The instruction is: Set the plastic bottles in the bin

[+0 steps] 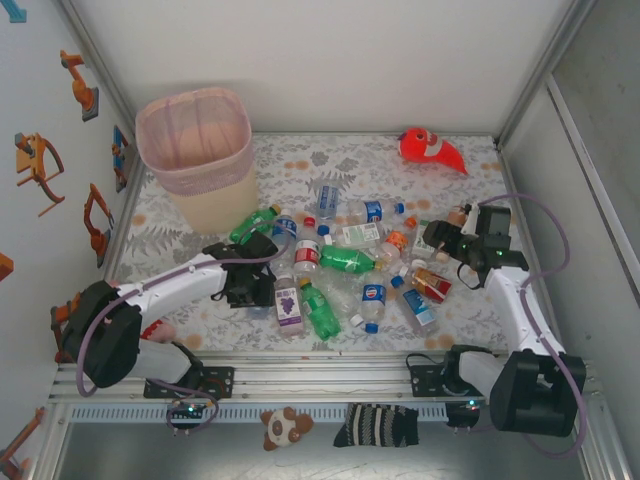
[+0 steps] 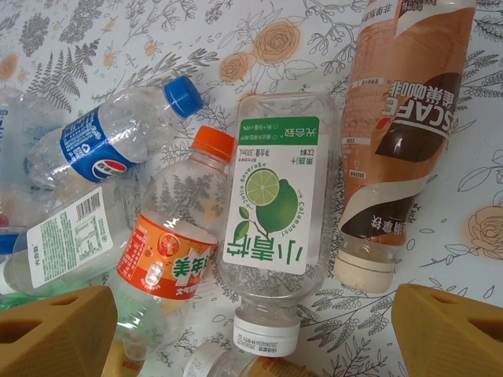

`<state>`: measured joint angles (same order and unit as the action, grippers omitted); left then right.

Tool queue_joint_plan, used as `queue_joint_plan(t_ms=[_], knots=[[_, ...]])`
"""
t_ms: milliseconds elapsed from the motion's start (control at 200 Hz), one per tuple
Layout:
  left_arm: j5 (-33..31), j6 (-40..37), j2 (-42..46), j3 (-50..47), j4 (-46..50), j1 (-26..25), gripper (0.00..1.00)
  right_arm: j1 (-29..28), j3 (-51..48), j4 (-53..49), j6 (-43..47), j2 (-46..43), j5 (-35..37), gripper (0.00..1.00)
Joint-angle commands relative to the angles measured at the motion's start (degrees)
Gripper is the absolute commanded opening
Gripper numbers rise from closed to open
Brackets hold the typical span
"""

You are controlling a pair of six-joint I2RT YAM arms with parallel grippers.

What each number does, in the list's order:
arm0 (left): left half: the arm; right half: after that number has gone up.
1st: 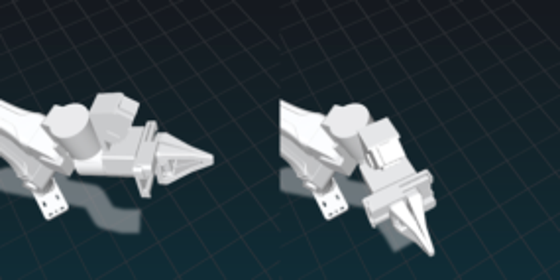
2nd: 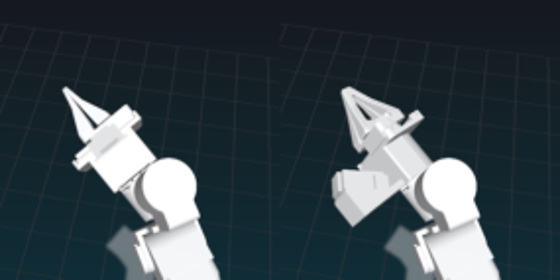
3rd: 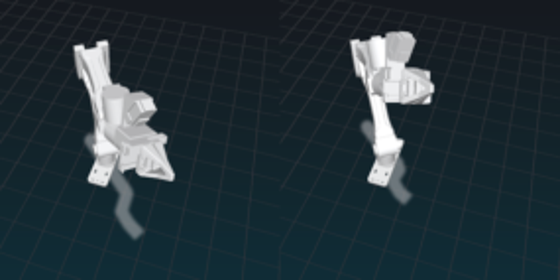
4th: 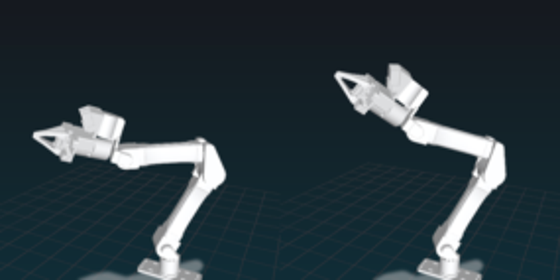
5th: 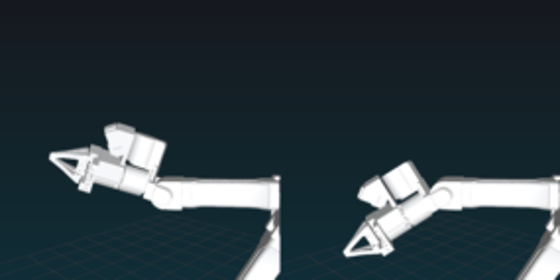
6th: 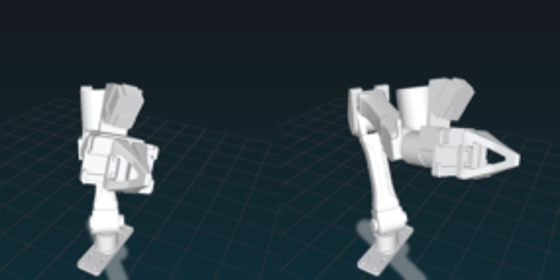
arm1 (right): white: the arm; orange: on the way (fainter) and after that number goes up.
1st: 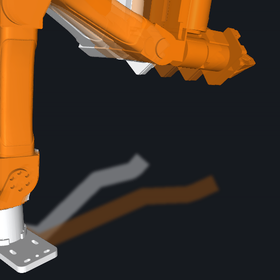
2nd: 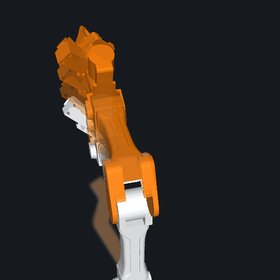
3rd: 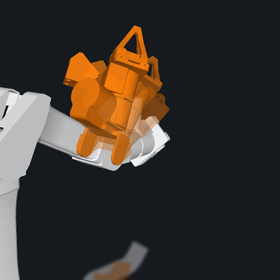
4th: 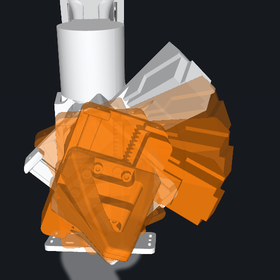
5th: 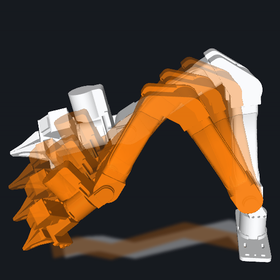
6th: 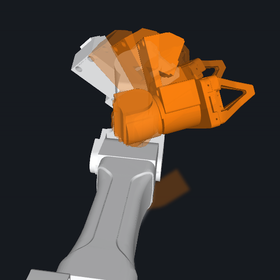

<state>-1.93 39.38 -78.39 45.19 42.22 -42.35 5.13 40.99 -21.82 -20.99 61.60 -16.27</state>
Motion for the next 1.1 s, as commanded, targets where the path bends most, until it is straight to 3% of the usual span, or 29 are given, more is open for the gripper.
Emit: queue_joint_plan(t_ms=[0,506,876,1097], knots=[[-1.29,0.70,2.71,-0.41,1.81,-0.28,0.49,0.19,0.76,-1.20,0.91,-1.20,0.10,0.89],[-7.56,-5.85,9.74,15.27,11.89,0.73,0.47,0.15,2.63,-3.89,0.95,-3.41,0.52,0.89],[-3.30,-15.86,7.04,36.30,8.32,8.83,0.46,0.16,4.83,-5.77,0.95,-4.62,1.14,0.89],[-3.02,-21.19,0.98,49.73,7.33,13.61,0.45,0.16,6.07,-6.43,0.78,-4.95,1.16,0.88]])
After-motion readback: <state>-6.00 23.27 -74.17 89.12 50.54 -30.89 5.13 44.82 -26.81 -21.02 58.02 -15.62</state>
